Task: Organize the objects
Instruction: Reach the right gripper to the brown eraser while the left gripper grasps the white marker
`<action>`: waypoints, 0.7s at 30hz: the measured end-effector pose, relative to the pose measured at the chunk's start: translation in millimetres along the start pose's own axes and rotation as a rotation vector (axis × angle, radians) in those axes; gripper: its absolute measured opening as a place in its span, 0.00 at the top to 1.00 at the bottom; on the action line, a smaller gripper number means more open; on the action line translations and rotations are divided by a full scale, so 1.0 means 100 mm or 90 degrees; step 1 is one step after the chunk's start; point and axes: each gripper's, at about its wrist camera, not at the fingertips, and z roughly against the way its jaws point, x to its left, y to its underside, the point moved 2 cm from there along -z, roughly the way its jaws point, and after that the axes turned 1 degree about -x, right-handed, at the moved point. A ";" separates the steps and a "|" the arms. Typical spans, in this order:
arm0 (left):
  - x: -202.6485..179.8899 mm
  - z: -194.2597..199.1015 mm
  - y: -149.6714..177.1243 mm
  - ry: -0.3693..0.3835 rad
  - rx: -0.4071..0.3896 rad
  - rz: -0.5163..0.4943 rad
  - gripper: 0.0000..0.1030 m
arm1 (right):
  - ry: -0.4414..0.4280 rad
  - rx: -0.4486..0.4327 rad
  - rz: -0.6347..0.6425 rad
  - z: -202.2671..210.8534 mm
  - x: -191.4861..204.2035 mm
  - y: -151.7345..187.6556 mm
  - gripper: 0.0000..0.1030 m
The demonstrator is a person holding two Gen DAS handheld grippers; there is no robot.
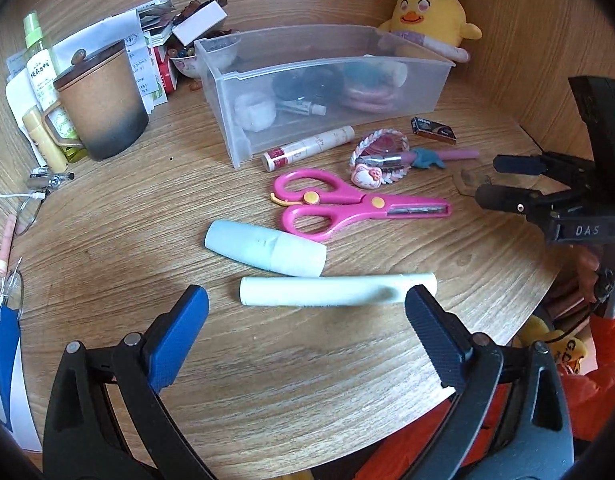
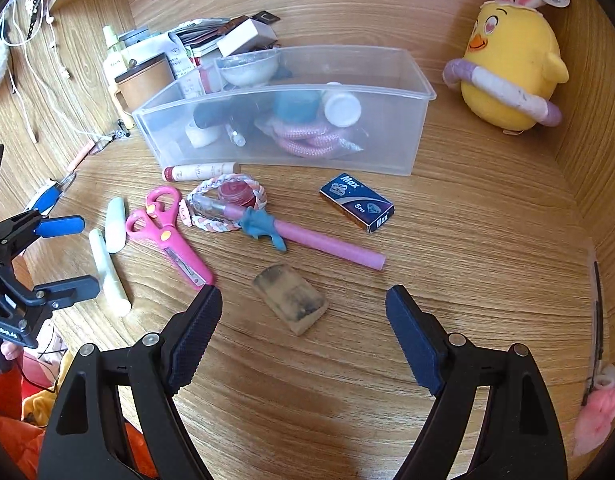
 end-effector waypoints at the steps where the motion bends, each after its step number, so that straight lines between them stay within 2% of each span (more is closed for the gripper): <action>1: -0.01 -0.01 0.02 -0.007 0.003 -0.009 0.03 | -0.002 0.001 0.001 -0.01 0.00 -0.01 0.23; 2: -0.01 -0.02 0.04 -0.019 0.006 -0.019 0.03 | -0.002 0.002 0.004 -0.03 0.00 -0.01 0.24; 4: -0.02 -0.06 0.07 -0.049 0.011 -0.036 0.03 | 0.001 0.007 0.013 -0.06 0.03 -0.03 0.35; 8: -0.03 -0.10 0.01 -0.044 0.006 -0.044 0.03 | 0.009 0.009 0.028 -0.10 0.06 -0.05 0.48; 10: -0.05 -0.13 -0.05 -0.041 -0.002 -0.049 0.03 | 0.007 0.009 0.033 -0.11 0.08 -0.06 0.59; 12: -0.08 -0.18 -0.11 -0.037 0.001 -0.051 0.03 | 0.001 0.007 0.035 -0.11 0.10 -0.06 0.63; 16: -0.09 -0.27 -0.19 -0.018 0.012 -0.043 0.03 | 0.007 0.001 0.036 -0.08 0.09 -0.02 0.63; 18: -0.09 -0.29 -0.21 -0.006 0.014 -0.037 0.08 | 0.006 0.000 0.031 -0.07 0.07 -0.01 0.63; 21: -0.05 -0.29 -0.23 0.006 0.010 -0.015 0.22 | 0.007 -0.003 0.023 -0.04 0.04 0.02 0.64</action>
